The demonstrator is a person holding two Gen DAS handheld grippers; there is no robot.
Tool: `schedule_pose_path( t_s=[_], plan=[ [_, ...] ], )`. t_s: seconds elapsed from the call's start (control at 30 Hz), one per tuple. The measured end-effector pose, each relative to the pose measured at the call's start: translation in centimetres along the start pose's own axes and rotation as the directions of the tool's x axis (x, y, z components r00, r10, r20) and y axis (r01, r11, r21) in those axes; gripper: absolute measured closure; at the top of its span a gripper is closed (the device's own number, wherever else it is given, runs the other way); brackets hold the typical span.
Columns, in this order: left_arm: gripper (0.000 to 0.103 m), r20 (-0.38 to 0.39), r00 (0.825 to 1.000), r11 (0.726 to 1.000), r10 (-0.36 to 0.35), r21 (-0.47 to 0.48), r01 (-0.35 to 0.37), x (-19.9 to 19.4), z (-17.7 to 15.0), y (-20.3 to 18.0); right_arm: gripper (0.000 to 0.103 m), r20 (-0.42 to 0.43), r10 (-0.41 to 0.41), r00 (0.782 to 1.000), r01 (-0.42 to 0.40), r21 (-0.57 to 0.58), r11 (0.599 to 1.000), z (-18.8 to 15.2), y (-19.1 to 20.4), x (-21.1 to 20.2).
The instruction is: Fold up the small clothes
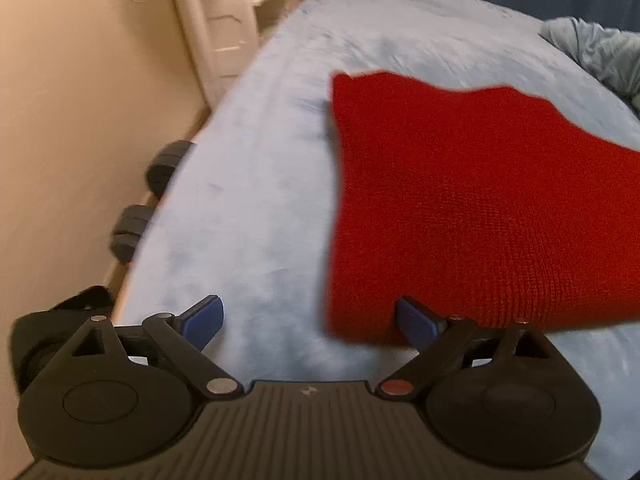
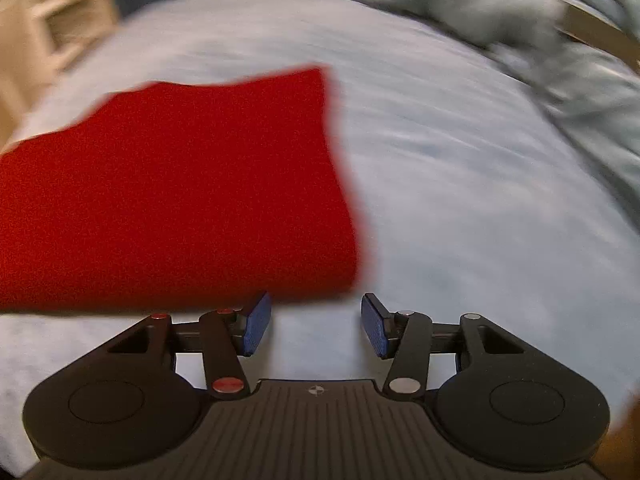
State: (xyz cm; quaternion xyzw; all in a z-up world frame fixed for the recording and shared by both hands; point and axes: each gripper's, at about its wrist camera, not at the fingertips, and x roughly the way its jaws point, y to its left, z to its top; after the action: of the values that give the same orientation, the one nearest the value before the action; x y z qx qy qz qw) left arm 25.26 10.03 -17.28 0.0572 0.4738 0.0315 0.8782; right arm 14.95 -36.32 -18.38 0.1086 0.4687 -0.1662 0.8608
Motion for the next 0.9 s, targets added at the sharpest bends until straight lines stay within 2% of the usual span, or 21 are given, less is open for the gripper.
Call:
schedule_pose_path(
  t_s=[0.07,0.2,0.3,0.43,0.57,0.63,0.9],
  plan=[
    [0.005,0.027,0.999,0.999,0.032,0.011,-0.032,-2.3,-0.3,0.9,0.051,0.015,0.008,1.000,-0.008,0.041,0.999,-0.2,-1.9,-2.7],
    [0.000,0.098,0.995,1.000,0.015,0.003,-0.016,-7.8,-1.8,1.2,0.042,0.087,0.062,0.994,-0.066,0.044,0.997,-1.4,-2.0,-9.1],
    [0.000,0.112,0.993,0.999,-0.047,0.008,0.047,-11.9,-3.5,-0.3,0.033,0.144,0.128,0.981,-0.130,0.003,0.992,-2.9,-0.2,-13.6],
    [0.000,0.122,0.990,0.997,-0.066,0.044,0.061,-16.0,-5.5,-3.4,0.025,0.216,0.120,0.969,-0.106,-0.073,0.992,-4.9,4.3,-17.9],
    [0.000,0.148,0.982,0.993,-0.113,0.052,0.107,-19.1,-7.5,-4.9,0.024,0.224,0.198,0.954,-0.185,-0.077,0.980,-6.9,6.1,-20.6],
    [0.000,0.159,0.981,0.993,-0.111,0.055,0.103,-19.9,-8.4,-5.2,0.024,0.216,0.228,0.949,-0.215,-0.083,0.973,-7.5,6.6,-21.2],
    [0.000,0.180,0.979,0.995,-0.101,0.007,0.101,-22.0,-10.5,-4.4,0.024,0.232,0.281,0.931,-0.247,-0.166,0.955,-9.8,7.9,-23.7]
  ],
)
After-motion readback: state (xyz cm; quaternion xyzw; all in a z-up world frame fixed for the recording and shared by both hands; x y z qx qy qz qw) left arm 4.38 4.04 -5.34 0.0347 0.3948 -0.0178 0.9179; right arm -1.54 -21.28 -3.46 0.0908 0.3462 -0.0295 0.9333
